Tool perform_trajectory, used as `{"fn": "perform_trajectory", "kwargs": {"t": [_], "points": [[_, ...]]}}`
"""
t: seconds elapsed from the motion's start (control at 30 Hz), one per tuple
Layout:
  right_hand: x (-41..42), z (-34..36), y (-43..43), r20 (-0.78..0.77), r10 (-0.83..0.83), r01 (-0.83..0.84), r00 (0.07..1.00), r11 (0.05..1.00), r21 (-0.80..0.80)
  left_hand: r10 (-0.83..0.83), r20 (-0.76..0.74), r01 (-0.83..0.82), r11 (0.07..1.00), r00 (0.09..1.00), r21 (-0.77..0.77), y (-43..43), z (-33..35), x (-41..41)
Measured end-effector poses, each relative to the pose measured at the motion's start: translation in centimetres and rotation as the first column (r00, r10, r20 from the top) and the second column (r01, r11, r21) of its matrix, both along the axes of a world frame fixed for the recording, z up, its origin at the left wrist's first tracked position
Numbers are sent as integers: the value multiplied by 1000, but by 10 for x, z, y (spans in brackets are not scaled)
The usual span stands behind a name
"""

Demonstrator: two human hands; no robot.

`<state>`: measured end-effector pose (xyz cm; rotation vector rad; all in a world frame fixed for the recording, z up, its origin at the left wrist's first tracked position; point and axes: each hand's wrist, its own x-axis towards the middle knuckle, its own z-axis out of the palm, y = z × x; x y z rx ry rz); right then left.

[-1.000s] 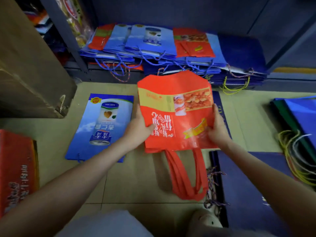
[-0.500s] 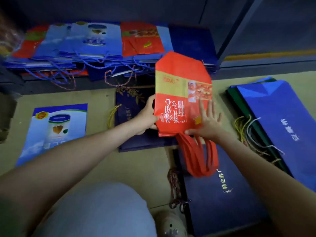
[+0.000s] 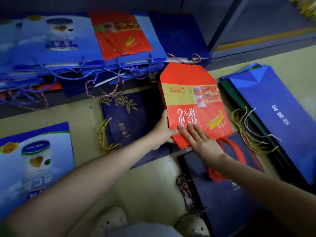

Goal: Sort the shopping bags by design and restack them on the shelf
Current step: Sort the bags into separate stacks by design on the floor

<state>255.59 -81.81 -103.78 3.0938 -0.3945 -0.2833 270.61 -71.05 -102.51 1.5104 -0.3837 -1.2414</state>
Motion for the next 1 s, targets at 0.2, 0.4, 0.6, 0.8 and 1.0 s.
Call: {"fn": "perform_trajectory", "kwargs": {"t": [0.2,0.4,0.6,0.8,1.0], "points": [[-19,-12,3,-14,-280,280,960,959,34,-135,78,135,991,988,5,-19,-6,-22],[-29,-2,-17,-251,-334,327,909,942,-71,-391,765,124,915,511,385,-26,-31,-30],[-19,-21,-46,-519,-288,340,805,941,5,-660,735,283,743,159,606,-23,-48,-6],[62,-2,-79,-491,-217,370,844,897,240,-313,939,-168,943,-140,288,12,-10,98],[216,33,-40,392,-49,-53,919,968,245,-513,853,-500,766,-97,404,44,23,199]]}}
